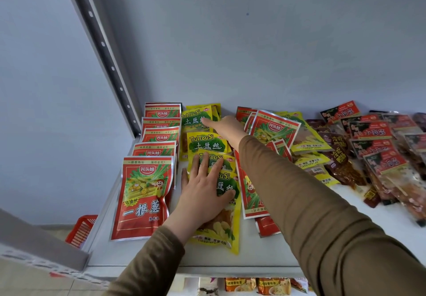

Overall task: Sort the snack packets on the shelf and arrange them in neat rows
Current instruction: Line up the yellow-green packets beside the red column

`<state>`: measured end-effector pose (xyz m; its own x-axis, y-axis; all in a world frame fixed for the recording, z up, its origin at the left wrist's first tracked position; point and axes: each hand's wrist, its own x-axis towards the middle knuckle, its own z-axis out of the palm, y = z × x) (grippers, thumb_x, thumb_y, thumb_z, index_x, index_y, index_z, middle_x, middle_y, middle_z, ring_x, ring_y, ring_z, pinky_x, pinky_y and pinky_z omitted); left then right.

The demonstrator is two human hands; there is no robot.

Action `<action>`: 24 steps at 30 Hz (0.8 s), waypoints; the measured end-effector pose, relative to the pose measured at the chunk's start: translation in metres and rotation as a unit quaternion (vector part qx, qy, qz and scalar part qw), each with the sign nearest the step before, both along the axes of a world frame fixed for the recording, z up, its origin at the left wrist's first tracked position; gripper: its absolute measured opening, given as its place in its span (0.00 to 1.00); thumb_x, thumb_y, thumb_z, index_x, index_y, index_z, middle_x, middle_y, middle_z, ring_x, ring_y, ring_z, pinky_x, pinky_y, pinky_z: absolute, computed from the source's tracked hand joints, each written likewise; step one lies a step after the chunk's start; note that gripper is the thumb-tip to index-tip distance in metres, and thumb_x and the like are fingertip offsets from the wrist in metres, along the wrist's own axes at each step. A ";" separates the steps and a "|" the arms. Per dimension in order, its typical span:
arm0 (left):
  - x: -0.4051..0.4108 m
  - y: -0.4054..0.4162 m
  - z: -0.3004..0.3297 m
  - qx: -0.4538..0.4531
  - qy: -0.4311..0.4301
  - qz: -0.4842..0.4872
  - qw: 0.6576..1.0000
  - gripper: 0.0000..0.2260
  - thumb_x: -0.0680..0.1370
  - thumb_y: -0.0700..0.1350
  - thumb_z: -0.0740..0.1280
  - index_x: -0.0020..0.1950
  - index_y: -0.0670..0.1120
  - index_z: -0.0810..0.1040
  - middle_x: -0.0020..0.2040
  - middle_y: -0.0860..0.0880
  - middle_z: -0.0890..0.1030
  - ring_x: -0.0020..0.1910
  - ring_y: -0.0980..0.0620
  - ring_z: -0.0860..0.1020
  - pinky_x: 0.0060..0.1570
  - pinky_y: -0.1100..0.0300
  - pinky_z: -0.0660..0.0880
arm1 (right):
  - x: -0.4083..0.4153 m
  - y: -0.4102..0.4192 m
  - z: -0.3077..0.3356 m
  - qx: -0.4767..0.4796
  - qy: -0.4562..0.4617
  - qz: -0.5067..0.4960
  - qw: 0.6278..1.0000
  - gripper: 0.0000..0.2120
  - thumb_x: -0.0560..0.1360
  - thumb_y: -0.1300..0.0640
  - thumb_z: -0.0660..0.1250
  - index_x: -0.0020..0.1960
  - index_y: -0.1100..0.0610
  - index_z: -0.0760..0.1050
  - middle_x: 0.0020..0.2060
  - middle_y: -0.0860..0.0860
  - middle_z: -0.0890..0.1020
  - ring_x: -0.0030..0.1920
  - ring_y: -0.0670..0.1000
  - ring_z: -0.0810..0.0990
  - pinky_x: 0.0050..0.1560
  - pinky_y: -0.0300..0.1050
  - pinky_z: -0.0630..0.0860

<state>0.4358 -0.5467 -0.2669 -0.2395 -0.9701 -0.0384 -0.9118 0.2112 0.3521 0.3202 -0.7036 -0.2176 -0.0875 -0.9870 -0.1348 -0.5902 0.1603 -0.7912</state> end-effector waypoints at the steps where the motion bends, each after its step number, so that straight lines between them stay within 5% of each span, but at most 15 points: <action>1: 0.000 0.000 0.000 0.000 0.000 0.000 1.000 0.39 0.79 0.69 0.59 0.83 0.62 0.42 0.84 0.51 0.37 0.80 0.46 0.30 0.77 0.38 0.37 | 0.000 0.000 0.001 0.005 0.002 0.009 1.000 0.25 0.74 0.34 0.70 0.39 0.57 0.73 0.33 0.52 0.76 0.39 0.55 0.77 0.44 0.48 0.73; 5: 0.000 0.003 0.003 -0.004 -0.004 0.004 1.000 0.39 0.79 0.69 0.59 0.83 0.62 0.41 0.84 0.51 0.37 0.81 0.47 0.30 0.78 0.38 0.38 | 0.000 0.000 -0.003 0.009 -0.053 0.029 0.998 0.23 0.78 0.48 0.72 0.61 0.66 0.78 0.57 0.62 0.82 0.59 0.61 0.80 0.62 0.56 0.76; 9: 0.000 0.006 0.007 -0.011 -0.012 0.004 1.000 0.39 0.79 0.69 0.59 0.83 0.62 0.41 0.84 0.51 0.36 0.81 0.47 0.31 0.78 0.39 0.37 | -0.006 0.003 -0.003 -0.003 -0.093 0.036 0.995 0.14 0.79 0.61 0.70 0.63 0.63 0.76 0.59 0.58 0.82 0.57 0.56 0.80 0.59 0.49 0.75; 12: 0.000 0.009 0.008 -0.029 -0.015 0.000 0.999 0.40 0.78 0.70 0.59 0.83 0.62 0.41 0.84 0.50 0.36 0.81 0.47 0.31 0.76 0.41 0.34 | -0.013 0.004 -0.001 0.008 -0.097 0.042 0.994 0.20 0.78 0.66 0.69 0.69 0.61 0.73 0.61 0.56 0.81 0.58 0.53 0.78 0.51 0.43 0.74; 17: 0.000 0.007 0.008 -0.033 0.007 0.016 0.999 0.40 0.77 0.73 0.58 0.82 0.63 0.41 0.83 0.51 0.33 0.80 0.46 0.29 0.78 0.37 0.40 | -0.017 0.002 0.001 0.038 -0.065 0.055 0.996 0.25 0.76 0.67 0.71 0.71 0.60 0.71 0.63 0.55 0.78 0.63 0.57 0.76 0.54 0.43 0.70; 20: 0.001 0.005 0.008 -0.036 0.013 0.043 0.998 0.42 0.77 0.74 0.56 0.82 0.62 0.39 0.82 0.51 0.31 0.79 0.44 0.28 0.78 0.34 0.43 | -0.018 0.002 0.006 0.049 -0.091 0.077 0.992 0.27 0.75 0.70 0.70 0.72 0.55 0.71 0.61 0.55 0.80 0.62 0.57 0.78 0.53 0.45 0.76; 24: 0.000 -0.001 0.009 -0.039 0.022 0.074 0.996 0.44 0.75 0.76 0.56 0.83 0.62 0.39 0.83 0.48 0.34 0.83 0.35 0.45 0.76 0.34 0.55 | -0.022 0.001 0.014 0.081 -0.114 0.125 0.982 0.26 0.76 0.71 0.68 0.68 0.47 0.75 0.54 0.57 0.84 0.51 0.59 0.85 0.48 0.55 0.84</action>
<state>0.4360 -0.5474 -0.2578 -0.0938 -0.9946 0.0452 -0.9188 0.1040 0.3807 0.2982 -0.7024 -0.2037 0.2050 -0.9380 -0.2797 -0.4382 0.1676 -0.8831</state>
